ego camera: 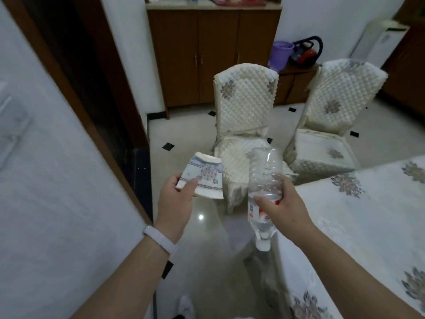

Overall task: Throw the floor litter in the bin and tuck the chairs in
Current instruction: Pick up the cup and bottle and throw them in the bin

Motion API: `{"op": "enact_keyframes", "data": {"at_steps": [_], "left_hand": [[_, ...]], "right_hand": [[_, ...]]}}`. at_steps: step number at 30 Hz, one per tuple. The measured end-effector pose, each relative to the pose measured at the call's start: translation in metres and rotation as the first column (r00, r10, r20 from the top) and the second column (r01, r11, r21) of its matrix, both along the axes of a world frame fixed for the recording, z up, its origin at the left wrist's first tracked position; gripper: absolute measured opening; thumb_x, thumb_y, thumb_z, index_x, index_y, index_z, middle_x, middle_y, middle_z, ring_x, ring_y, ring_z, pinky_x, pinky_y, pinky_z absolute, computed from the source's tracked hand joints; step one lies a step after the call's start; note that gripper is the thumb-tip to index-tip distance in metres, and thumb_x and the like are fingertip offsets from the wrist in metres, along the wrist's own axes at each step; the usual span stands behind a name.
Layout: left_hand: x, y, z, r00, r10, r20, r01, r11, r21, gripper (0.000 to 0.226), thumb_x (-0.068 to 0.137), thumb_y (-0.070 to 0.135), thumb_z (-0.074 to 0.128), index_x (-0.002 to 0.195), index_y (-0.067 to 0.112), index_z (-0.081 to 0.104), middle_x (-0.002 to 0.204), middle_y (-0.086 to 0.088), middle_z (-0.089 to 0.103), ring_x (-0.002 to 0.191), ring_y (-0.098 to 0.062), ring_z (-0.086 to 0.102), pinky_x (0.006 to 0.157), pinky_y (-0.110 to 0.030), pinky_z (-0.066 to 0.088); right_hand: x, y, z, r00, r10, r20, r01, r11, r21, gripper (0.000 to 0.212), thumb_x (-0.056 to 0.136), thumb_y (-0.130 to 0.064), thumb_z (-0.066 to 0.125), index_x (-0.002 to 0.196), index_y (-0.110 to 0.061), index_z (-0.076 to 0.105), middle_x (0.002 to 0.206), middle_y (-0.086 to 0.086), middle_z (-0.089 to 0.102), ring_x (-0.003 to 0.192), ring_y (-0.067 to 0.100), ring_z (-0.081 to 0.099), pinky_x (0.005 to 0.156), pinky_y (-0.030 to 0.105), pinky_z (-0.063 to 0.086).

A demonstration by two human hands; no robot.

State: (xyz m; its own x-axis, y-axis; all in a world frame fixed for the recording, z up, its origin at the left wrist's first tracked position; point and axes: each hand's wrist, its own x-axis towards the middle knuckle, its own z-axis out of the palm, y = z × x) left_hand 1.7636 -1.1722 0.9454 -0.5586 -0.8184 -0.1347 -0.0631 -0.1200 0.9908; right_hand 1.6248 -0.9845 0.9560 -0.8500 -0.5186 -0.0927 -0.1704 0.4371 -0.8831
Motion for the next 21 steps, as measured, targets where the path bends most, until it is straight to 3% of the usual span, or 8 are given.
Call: {"op": "enact_keyframes", "data": {"at_steps": [4,7,10,12,14,16,21], "left_hand": [[-0.017,-0.069,-0.004,1.000,-0.026,0.000,0.026,0.999,0.044,0.015,0.093,0.020,0.063,0.108,0.017,0.064,0.099,0.004,0.074,0.088,-0.008,0.070,0.070,-0.023,0.053],[-0.031,-0.109,-0.001,0.999,-0.035,0.041,0.034,0.999,0.025,0.013,0.093,0.021,0.064,0.106,0.019,0.064,0.097,0.005,0.073,0.087,-0.009,0.071,0.068,-0.023,0.055],[-0.030,-0.140,0.008,0.999,0.045,0.006,-0.045,0.999,0.005,0.011,0.094,0.023,0.064,0.105,0.021,0.063,0.093,0.007,0.073,0.083,-0.005,0.071,0.064,-0.018,0.054],[-0.030,-0.158,0.010,0.996,0.088,-0.001,-0.087,0.996,0.014,0.010,0.094,0.023,0.064,0.104,0.024,0.064,0.095,0.008,0.074,0.086,-0.006,0.071,0.068,-0.023,0.056],[-0.038,-0.172,0.001,0.987,0.157,0.018,-0.157,0.987,0.026,0.008,0.094,0.022,0.063,0.101,0.026,0.063,0.093,0.007,0.073,0.082,-0.003,0.070,0.064,-0.019,0.054],[-0.058,-0.183,-0.004,0.976,0.211,0.056,-0.213,0.977,0.028,0.008,0.094,0.021,0.062,0.100,0.027,0.063,0.094,0.007,0.072,0.078,0.000,0.069,0.058,-0.014,0.051],[-0.134,-0.212,-0.004,0.956,0.275,0.098,-0.280,0.959,0.045,0.009,0.095,0.019,0.061,0.100,0.026,0.063,0.096,0.006,0.072,0.079,0.000,0.069,0.060,-0.015,0.051]], "right_hand": [[-0.010,-0.068,0.010,0.998,-0.036,-0.045,0.036,0.999,-0.003,0.067,0.079,-0.035,0.078,0.135,-0.030,0.042,0.106,-0.018,0.061,0.089,-0.007,0.059,0.070,0.014,0.044],[-0.013,-0.115,0.010,0.997,0.009,-0.074,-0.009,1.000,-0.004,0.058,0.079,-0.033,0.078,0.123,-0.038,0.041,0.100,-0.021,0.060,0.084,-0.010,0.060,0.071,0.015,0.045],[-0.027,-0.159,0.009,0.993,0.094,-0.071,-0.094,0.996,0.004,0.059,0.078,-0.035,0.078,0.125,-0.039,0.042,0.100,-0.021,0.061,0.084,-0.015,0.059,0.074,0.016,0.048],[-0.044,-0.188,0.005,0.987,0.147,-0.069,-0.147,0.989,0.004,0.063,0.077,-0.036,0.078,0.130,-0.033,0.044,0.098,-0.021,0.060,0.084,-0.016,0.058,0.069,0.011,0.044],[-0.064,-0.213,-0.002,0.978,0.208,-0.031,-0.208,0.978,-0.025,0.056,0.078,-0.034,0.079,0.123,-0.037,0.047,0.093,-0.023,0.063,0.083,-0.012,0.061,0.065,0.009,0.045],[-0.087,-0.232,-0.009,0.970,0.242,0.002,-0.242,0.969,-0.055,0.049,0.080,-0.031,0.078,0.113,-0.043,0.045,0.091,-0.025,0.065,0.081,-0.010,0.063,0.064,0.008,0.045],[-0.164,-0.270,-0.019,0.946,0.319,0.055,-0.316,0.947,-0.060,0.050,0.079,-0.034,0.077,0.116,-0.043,0.044,0.102,-0.020,0.064,0.083,-0.011,0.061,0.068,0.013,0.045]]}}
